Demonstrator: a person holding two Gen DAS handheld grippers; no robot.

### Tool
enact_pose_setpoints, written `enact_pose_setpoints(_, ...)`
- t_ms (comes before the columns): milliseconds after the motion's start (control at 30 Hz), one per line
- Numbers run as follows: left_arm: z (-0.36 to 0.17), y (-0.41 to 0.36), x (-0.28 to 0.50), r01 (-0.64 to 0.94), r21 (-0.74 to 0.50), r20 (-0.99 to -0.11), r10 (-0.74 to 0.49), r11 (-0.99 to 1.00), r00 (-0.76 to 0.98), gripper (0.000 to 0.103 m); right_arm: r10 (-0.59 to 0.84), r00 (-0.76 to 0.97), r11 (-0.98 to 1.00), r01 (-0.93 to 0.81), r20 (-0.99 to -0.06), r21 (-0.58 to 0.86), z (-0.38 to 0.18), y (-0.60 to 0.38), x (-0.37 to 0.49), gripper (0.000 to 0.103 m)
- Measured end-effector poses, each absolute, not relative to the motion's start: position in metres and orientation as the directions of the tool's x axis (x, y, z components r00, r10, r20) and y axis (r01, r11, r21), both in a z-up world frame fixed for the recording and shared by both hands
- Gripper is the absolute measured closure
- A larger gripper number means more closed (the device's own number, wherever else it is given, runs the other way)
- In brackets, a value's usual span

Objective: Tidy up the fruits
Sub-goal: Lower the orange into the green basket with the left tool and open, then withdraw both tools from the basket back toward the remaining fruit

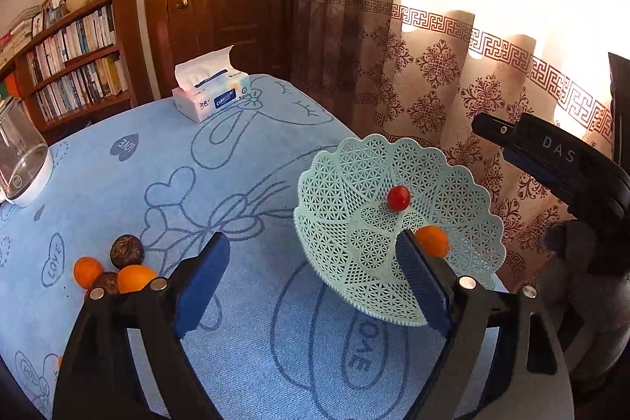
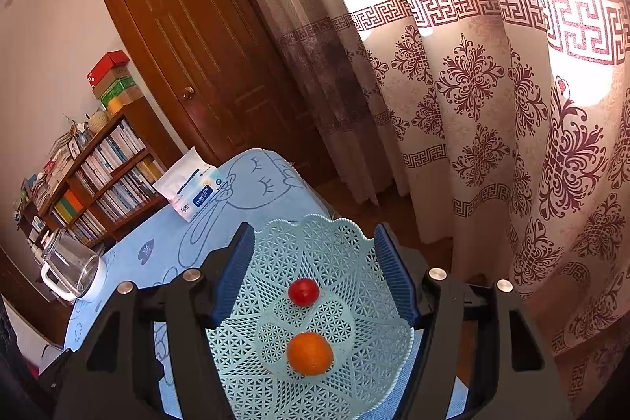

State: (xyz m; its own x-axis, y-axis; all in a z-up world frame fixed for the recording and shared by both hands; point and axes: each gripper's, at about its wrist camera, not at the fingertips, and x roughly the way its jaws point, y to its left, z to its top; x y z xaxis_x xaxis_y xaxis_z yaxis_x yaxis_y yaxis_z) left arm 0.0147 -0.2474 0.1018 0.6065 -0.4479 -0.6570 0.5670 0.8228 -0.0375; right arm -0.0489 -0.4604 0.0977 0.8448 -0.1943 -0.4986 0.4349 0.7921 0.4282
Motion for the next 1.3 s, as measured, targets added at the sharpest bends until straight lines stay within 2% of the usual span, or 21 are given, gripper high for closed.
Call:
enact_pose_setpoints(267,0.107,-0.218,0.016,0.501,-0.017,-0.627,-0.399,0.865,0.669,0.009,-0.182,0.844,0.8,0.426,-0.505,0.423,0.095,-0.455,-0.046,0.037)
enact_pose_setpoints(900,0.142,-0.147,0.015,0.375,0.01,-0.548,-0.308,0.927,0.778,0.007,-0.154,0.895,0.829,0.347,-0.418,0.438,0.109,-0.434,-0.053,0.036)
enact_pose_setpoints(1300,0.135,-0.088,0.031,0.228,0.014,-0.569,-0.18,0.974,0.803,0.007,-0.125,0.9,0.857,0.31,-0.418,0.411,0.109,-0.414,-0.048,0.035)
